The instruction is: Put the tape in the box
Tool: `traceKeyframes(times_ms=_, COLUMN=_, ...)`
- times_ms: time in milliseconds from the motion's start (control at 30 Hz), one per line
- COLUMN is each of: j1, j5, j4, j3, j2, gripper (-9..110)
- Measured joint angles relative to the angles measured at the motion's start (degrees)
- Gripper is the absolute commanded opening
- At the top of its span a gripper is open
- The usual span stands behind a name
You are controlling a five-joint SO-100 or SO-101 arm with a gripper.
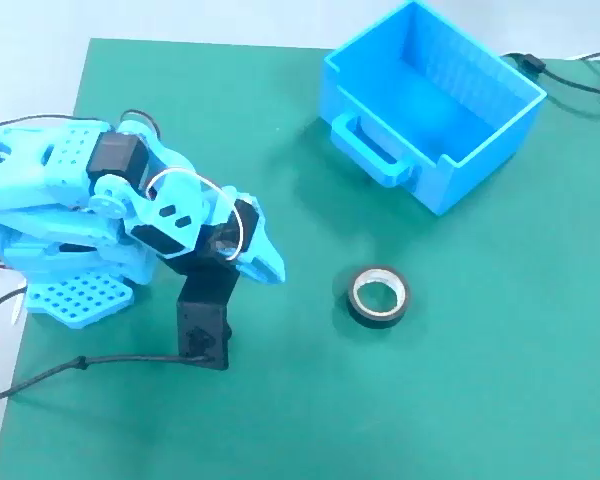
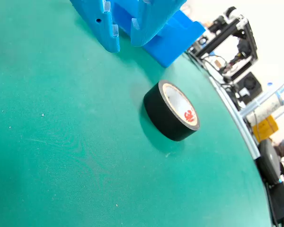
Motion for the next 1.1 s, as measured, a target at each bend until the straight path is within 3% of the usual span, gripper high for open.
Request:
traceKeyframes(times_ms=233, j1=-5.4, j5=-4.6, j4=0.0, j3=1.2, j2=-0.1, gripper=1)
traceKeyframes(times_ms=1100, j1=-4.0, j5=-5.7, j4=1.0, j3=1.2, j2=0.0, gripper=1)
